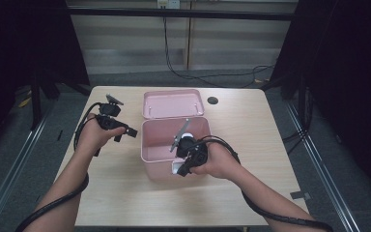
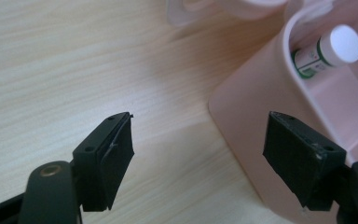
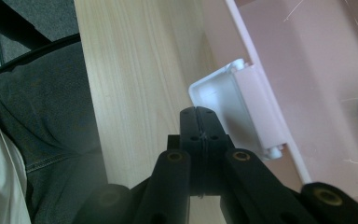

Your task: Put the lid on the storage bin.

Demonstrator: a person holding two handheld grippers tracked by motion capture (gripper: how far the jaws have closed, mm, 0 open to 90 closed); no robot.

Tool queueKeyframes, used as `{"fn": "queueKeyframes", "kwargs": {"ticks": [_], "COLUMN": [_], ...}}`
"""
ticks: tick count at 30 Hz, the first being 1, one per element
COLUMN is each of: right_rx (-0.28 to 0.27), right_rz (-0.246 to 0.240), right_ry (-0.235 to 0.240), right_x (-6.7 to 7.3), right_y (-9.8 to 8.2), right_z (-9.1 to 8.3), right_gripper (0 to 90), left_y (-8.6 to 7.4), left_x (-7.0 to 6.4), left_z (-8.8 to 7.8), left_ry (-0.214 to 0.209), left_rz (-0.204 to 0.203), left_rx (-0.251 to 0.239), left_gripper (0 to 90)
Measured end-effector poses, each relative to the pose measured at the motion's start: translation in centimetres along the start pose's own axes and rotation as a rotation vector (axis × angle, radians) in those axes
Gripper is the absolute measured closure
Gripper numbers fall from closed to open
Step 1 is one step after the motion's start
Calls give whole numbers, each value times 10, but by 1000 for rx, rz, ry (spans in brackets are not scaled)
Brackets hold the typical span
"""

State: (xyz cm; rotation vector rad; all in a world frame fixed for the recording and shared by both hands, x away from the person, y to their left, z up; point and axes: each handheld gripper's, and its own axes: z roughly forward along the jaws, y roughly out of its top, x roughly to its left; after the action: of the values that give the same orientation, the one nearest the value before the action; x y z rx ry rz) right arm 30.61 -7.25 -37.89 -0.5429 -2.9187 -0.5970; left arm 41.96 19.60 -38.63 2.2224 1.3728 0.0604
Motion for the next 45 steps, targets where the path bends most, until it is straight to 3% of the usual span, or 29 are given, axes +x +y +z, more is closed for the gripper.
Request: {"fn": "queueKeyframes", "kwargs": {"ticks": [29, 37, 41, 45], "right_rx": [-12, -8, -14, -11], "right_rz": [-6, -31, -38, -48], "right_ry": [12, -6, -20, -35], "right_x": [0, -1, 0, 1], "right_y": [-3, -1, 0, 1], "right_z": [1, -1, -3, -4], "right_gripper": [900, 900, 900, 900], "left_y": [63, 70, 69, 68], "left_x": [-3, -6, -6, -8], "left_z": [1, 1, 0, 0], "left_ry": [14, 15, 16, 11], "left_rz": [-49, -47, -25, -43], "left_rx": [-4, 0, 10, 10], "left_gripper": [295, 301, 302, 302]}}
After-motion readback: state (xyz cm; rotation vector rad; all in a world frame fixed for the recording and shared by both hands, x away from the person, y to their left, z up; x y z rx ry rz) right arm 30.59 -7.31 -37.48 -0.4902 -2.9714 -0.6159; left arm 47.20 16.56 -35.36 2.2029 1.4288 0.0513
